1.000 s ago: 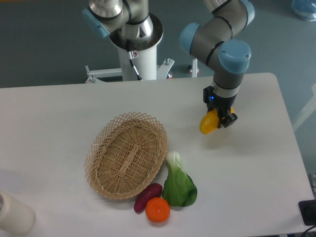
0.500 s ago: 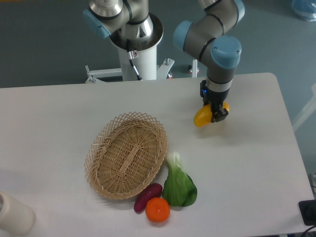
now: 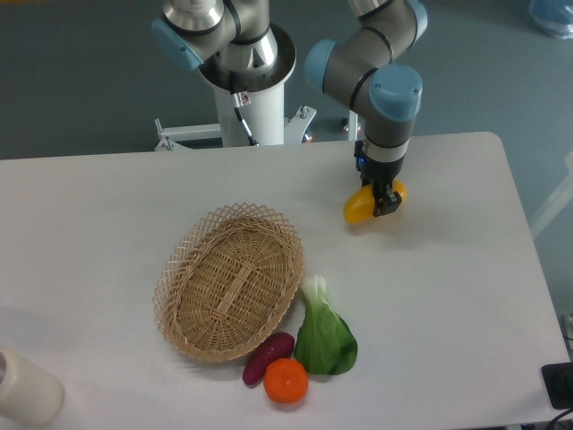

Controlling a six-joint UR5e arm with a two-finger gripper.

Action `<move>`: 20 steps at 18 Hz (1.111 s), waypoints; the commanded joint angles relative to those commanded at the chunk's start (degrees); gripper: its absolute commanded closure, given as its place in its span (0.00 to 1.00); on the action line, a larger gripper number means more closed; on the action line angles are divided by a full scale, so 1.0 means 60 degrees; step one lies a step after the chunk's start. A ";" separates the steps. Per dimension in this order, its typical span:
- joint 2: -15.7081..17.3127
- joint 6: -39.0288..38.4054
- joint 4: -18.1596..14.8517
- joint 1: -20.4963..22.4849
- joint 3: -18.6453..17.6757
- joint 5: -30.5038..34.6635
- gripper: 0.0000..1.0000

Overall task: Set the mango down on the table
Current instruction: 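Lower the held yellow mango toward the table with the gripper, then open the gripper to release the mango onto the table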

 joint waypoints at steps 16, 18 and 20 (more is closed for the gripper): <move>0.0015 -0.0278 -0.0190 0.0161 0.0599 -0.0263 0.00; 0.0015 -0.0409 -0.0350 0.0103 0.1009 -0.0263 0.00; 0.0015 -0.0905 -0.0934 0.0015 0.1550 -0.0278 0.00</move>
